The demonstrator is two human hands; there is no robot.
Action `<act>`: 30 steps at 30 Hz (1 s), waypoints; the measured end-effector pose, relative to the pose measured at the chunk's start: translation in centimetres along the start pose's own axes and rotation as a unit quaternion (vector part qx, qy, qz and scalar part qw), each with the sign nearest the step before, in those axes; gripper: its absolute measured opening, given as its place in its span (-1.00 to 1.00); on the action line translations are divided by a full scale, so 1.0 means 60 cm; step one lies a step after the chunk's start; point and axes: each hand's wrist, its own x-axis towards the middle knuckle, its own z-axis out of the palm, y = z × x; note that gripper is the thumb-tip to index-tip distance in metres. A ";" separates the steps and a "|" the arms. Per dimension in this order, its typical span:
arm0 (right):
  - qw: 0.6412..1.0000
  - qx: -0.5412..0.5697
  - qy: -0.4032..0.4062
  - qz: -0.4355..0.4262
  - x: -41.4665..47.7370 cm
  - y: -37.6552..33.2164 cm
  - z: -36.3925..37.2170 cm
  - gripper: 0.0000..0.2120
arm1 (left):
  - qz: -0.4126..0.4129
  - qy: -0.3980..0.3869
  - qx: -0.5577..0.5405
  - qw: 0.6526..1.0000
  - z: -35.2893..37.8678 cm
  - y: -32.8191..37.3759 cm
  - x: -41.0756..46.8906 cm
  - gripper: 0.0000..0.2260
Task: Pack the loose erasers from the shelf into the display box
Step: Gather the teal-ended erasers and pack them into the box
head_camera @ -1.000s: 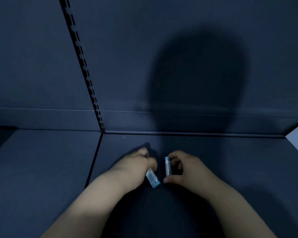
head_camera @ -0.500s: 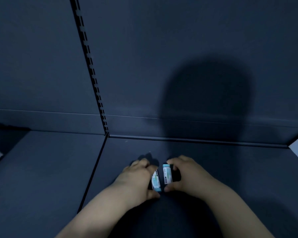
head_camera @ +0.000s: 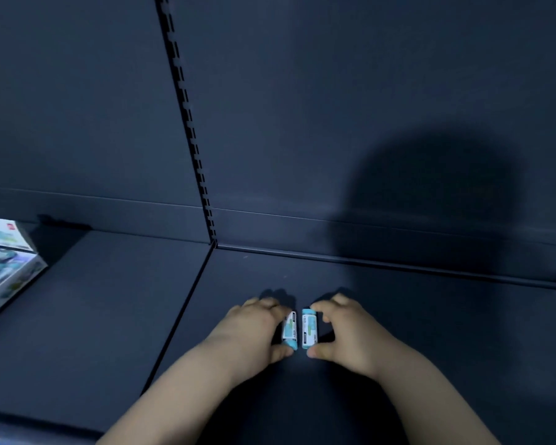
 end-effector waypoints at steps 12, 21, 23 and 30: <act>1.000 -0.019 -0.018 -0.006 -0.012 -0.009 0.002 -0.28 | -0.048 -0.048 -0.054 0.996 -0.031 -0.017 -0.002 -0.70; 1.000 -0.023 -0.011 -0.014 -0.015 -0.005 0.005 -0.29 | -0.098 -0.039 -0.016 0.994 -0.024 0.013 0.006 -0.51; 1.000 -0.023 -0.012 -0.017 -0.012 -0.006 0.005 -0.30 | -0.120 -0.075 -0.014 0.990 -0.020 0.021 -0.003 -0.35; 0.999 -0.017 -0.013 -0.038 -0.004 -0.014 0.009 -0.42 | -0.126 -0.046 -0.032 0.990 0.016 0.032 0.003 -0.32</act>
